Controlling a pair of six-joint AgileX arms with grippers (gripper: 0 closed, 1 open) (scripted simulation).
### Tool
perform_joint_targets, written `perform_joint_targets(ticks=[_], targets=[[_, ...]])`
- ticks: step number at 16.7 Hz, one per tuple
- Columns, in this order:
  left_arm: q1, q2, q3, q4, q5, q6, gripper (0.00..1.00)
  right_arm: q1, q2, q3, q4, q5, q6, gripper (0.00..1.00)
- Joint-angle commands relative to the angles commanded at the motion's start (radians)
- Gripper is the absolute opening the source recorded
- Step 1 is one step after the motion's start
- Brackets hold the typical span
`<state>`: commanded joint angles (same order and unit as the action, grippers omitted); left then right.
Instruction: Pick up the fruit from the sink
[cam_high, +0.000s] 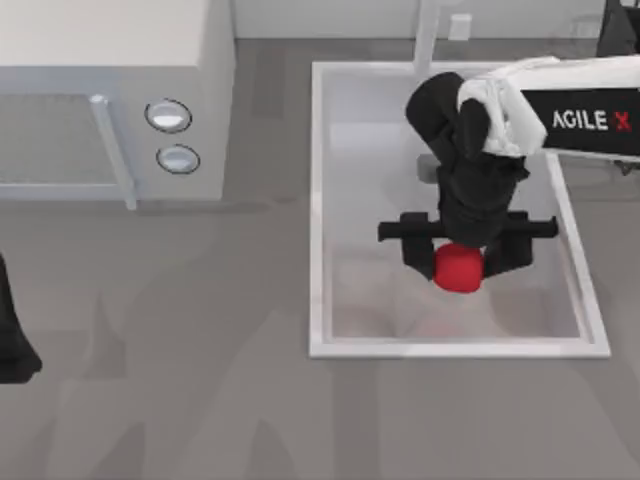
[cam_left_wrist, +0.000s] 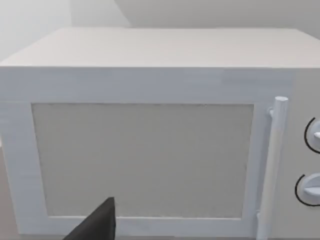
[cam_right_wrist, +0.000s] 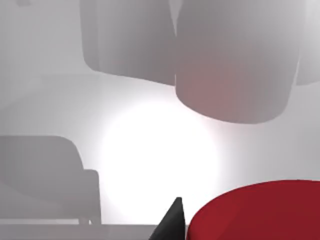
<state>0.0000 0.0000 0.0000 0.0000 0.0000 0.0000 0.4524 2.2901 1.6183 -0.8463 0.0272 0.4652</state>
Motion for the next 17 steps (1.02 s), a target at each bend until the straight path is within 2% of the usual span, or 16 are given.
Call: perform_joint_targets(ticks=[5,8,11,17], targets=[[0.000,0.000,0.000,0.000,0.000,0.000,1.00,-0.002,-0.090,0.262,-0.399,-0.001,-0.003,0.00],[0.000,0.000,0.000,0.000,0.000,0.000,1.00,-0.005,-0.148,0.391,-0.574,-0.002,-0.007,0.00],[0.000,0.000,0.000,0.000,0.000,0.000,1.00,-0.008,-0.186,0.460,-0.655,-0.002,-0.010,0.00],[0.000,0.000,0.000,0.000,0.000,0.000,1.00,-0.013,-0.200,0.450,-0.654,-0.003,-0.017,0.00]])
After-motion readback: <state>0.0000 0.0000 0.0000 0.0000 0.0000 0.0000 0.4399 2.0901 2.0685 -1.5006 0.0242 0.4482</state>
